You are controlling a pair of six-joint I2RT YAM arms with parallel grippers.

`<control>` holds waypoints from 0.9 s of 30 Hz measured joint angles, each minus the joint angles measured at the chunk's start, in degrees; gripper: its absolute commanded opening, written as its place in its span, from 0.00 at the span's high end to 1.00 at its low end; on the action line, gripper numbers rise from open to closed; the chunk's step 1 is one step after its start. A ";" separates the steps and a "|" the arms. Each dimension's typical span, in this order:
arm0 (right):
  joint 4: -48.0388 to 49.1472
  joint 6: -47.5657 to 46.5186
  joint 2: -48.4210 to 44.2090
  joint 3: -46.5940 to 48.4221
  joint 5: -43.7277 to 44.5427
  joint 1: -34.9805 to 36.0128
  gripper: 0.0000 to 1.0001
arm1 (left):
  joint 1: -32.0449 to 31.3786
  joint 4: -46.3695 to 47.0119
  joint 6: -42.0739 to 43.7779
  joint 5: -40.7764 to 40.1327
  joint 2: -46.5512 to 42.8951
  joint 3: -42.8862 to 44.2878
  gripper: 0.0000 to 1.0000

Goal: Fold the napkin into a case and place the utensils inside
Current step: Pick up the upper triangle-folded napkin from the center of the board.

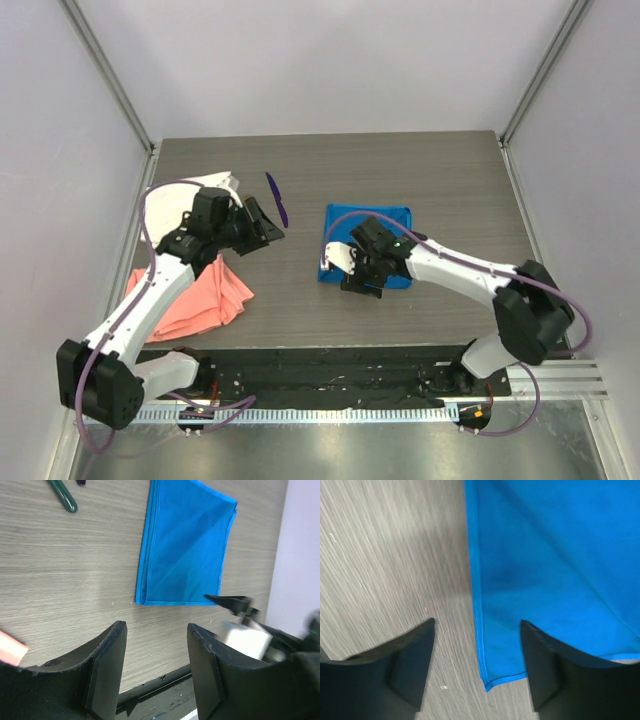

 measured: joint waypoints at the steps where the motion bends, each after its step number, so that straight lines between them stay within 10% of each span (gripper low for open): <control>1: -1.55 -2.10 2.27 0.92 0.02 -0.09 0.35 | 0.48 -0.33 -0.02 0.00 -1.11 -0.02 0.44; 27: -6.80 -14.12 16.87 9.27 0.24 -2.36 0.38 | 3.78 -1.88 1.92 4.61 -5.11 -1.66 0.45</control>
